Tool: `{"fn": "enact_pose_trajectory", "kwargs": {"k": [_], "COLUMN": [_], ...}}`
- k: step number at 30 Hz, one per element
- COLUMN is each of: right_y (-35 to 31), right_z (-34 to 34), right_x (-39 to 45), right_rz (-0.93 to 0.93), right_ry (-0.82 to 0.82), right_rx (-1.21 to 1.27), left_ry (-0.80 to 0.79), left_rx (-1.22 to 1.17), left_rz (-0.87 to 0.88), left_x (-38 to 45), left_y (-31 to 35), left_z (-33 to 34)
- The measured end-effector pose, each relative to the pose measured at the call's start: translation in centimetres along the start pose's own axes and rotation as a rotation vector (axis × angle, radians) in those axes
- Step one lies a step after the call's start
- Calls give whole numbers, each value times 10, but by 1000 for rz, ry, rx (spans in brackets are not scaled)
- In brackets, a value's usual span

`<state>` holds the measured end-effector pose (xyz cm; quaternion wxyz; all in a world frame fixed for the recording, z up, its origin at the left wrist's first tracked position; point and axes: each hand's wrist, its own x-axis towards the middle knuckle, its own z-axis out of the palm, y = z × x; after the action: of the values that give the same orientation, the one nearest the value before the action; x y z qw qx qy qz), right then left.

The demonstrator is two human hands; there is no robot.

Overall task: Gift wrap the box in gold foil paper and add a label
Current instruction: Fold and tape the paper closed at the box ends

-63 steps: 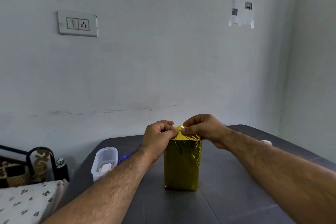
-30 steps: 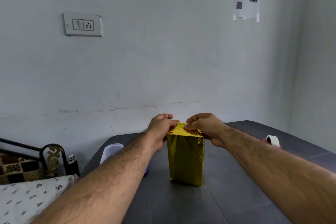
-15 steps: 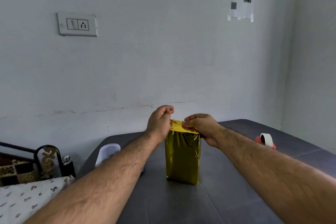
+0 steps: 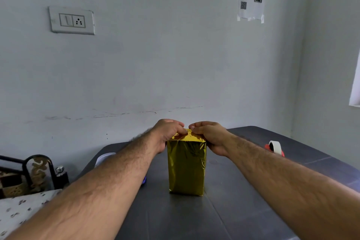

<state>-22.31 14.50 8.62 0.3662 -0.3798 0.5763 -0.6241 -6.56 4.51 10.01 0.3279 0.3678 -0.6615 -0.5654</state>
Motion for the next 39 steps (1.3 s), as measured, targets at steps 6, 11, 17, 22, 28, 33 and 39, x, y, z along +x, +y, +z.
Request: {"fn": "enact_pose_trajectory", "kwargs": {"k": [6, 11, 17, 22, 28, 33, 39], "right_y": [4, 26, 49, 55, 57, 54, 55], "right_z": [-30, -107, -203, -215, -217, -217, -217], "right_x": [0, -10, -40, -43, -43, -45, -45], "right_rz": [-141, -115, 239, 438, 473, 481, 443], "right_ry": [159, 590, 842, 780, 843, 912, 922], "right_rx": [-69, -379, -709, -621, -495, -241, 22], "left_ry": [39, 115, 155, 137, 103, 118, 127], "left_rx": [-159, -241, -263, -210, -63, 19, 21], "left_rz": [-10, 44, -16, -33, 38, 27, -28], "left_x": [-6, -16, -26, -29, -25, -21, -18], "left_y": [-4, -3, 7, 7, 13, 15, 12], "left_z": [2, 12, 39, 49, 47, 52, 57]}}
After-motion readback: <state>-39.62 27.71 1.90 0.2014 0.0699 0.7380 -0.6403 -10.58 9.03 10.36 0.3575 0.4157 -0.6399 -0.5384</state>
